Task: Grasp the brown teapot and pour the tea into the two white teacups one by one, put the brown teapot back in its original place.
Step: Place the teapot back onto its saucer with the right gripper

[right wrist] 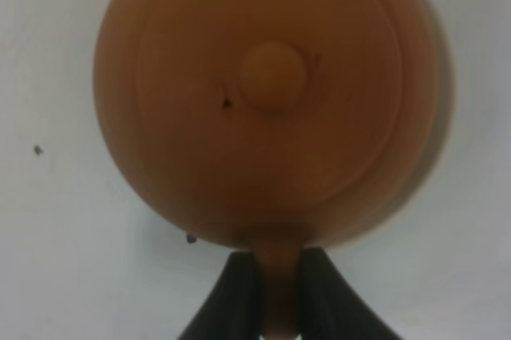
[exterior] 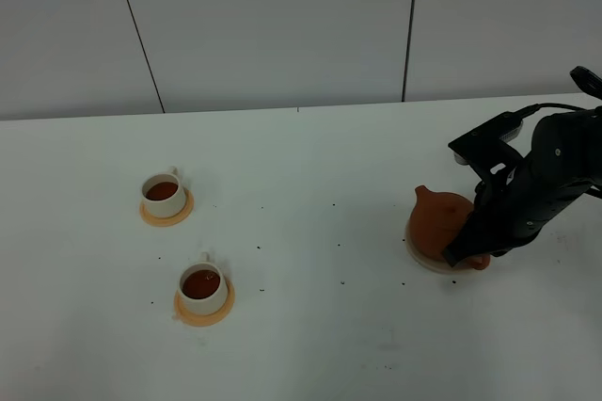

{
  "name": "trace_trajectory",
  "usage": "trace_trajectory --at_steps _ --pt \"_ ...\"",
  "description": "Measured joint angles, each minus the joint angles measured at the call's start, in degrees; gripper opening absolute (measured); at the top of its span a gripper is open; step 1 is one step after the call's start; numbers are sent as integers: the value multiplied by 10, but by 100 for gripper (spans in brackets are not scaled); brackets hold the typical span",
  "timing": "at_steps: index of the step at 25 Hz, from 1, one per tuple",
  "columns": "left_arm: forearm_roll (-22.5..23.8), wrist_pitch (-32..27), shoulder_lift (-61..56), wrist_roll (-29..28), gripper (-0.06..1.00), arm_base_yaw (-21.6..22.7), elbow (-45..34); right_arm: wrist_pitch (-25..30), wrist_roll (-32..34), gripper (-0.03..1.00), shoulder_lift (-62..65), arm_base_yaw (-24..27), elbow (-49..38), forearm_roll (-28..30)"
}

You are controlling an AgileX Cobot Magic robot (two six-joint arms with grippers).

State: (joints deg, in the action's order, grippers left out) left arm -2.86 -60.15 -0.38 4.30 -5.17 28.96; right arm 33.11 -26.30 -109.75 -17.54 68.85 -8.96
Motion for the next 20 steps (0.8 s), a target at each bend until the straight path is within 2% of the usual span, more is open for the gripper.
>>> trace_trajectory --at_steps 10,20 --pt "0 0 0 -1 23 0 0 1 -2 11 0 0 0 0" --pt "0 0 0 -1 23 0 0 0 1 25 0 0 0 -1"
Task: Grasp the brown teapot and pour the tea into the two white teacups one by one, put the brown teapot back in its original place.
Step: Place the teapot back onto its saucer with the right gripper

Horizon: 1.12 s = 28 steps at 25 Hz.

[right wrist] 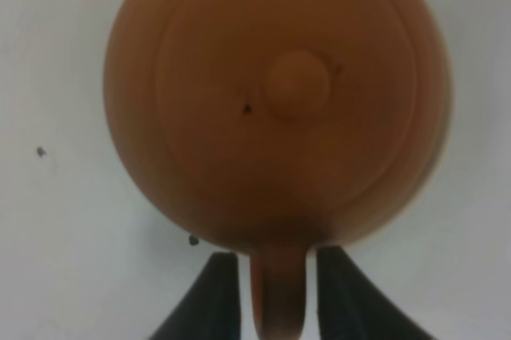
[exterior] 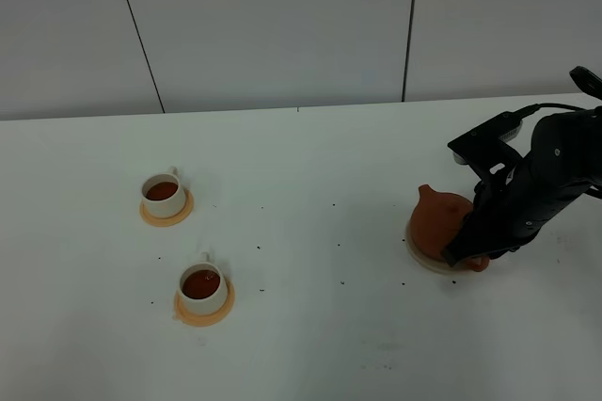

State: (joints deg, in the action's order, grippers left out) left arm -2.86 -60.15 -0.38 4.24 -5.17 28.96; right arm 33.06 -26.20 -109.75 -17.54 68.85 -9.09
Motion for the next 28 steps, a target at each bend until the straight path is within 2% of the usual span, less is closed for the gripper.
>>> trace_trajectory --at_steps 13,21,28 --pt "0 0 0 0 23 0 0 0 3 27 0 0 0 -1" --pt "0 0 0 0 23 0 0 1 3 37 0 0 0 -1" --pt "0 0 0 0 23 0 0 0 3 39 5 0 0 2"
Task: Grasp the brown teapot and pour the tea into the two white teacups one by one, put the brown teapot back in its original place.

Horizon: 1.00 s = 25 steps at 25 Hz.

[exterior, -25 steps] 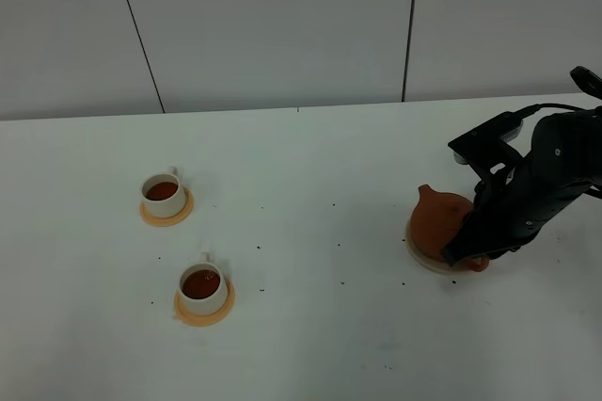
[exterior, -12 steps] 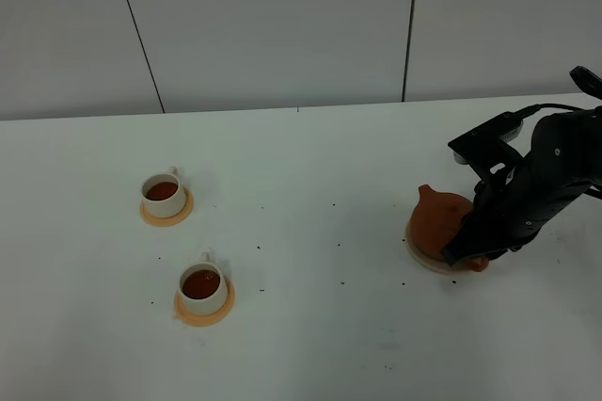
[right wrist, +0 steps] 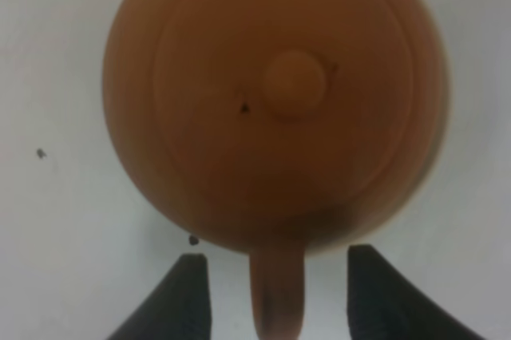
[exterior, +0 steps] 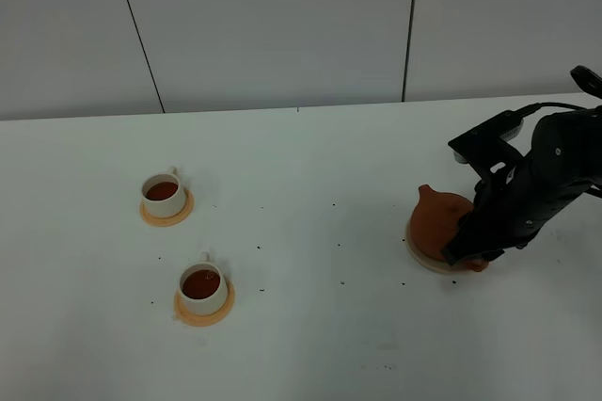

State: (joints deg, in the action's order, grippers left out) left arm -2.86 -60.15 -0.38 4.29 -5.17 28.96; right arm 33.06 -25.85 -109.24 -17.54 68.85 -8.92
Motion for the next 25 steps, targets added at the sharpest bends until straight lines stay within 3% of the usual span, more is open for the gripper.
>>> trace_trajectory --at_steps 14,25 --pt "0 0 0 0 23 0 0 13 0 38 103 0 0 63" --pt "0 0 0 0 23 0 0 5 22 14 209 15 0 56"
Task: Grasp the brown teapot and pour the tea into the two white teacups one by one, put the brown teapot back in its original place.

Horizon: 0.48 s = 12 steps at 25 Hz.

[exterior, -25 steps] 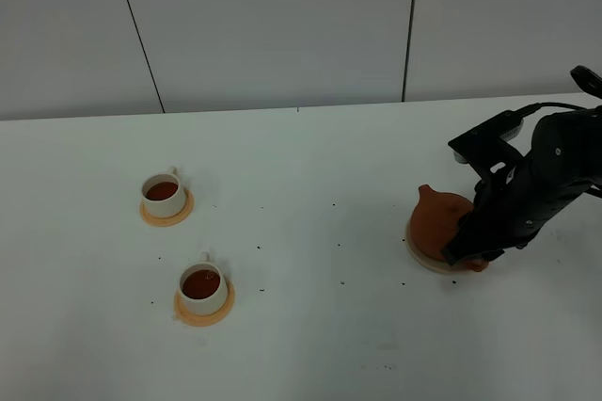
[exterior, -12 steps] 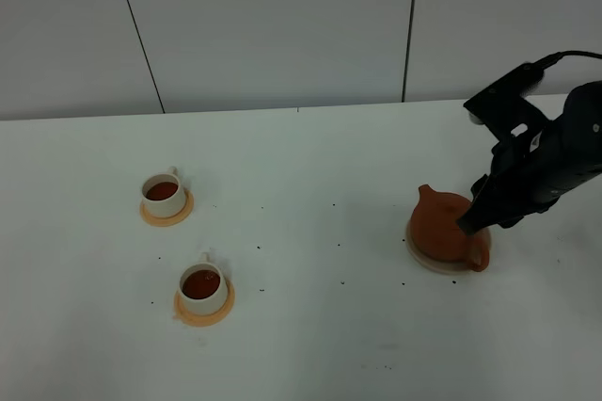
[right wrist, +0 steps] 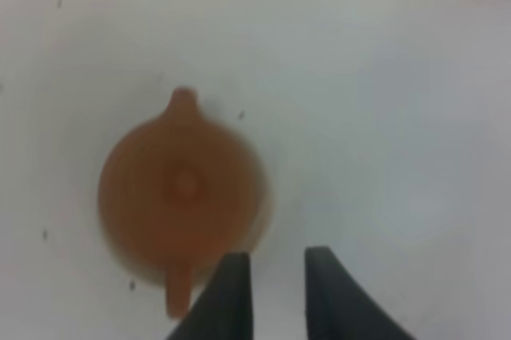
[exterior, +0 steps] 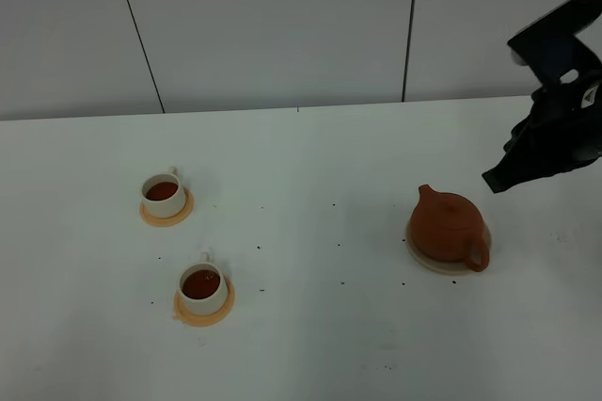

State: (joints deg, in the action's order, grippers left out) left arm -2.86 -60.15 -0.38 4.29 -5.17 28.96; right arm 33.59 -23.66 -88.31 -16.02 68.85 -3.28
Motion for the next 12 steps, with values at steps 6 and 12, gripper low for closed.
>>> trace_trajectory --at_steps 6,12 --pt "0 0 0 0 23 0 0 -25 0 12 94 38 0 -26" --pt "0 0 0 0 23 0 0 -31 2 12 202 149 0 -78"
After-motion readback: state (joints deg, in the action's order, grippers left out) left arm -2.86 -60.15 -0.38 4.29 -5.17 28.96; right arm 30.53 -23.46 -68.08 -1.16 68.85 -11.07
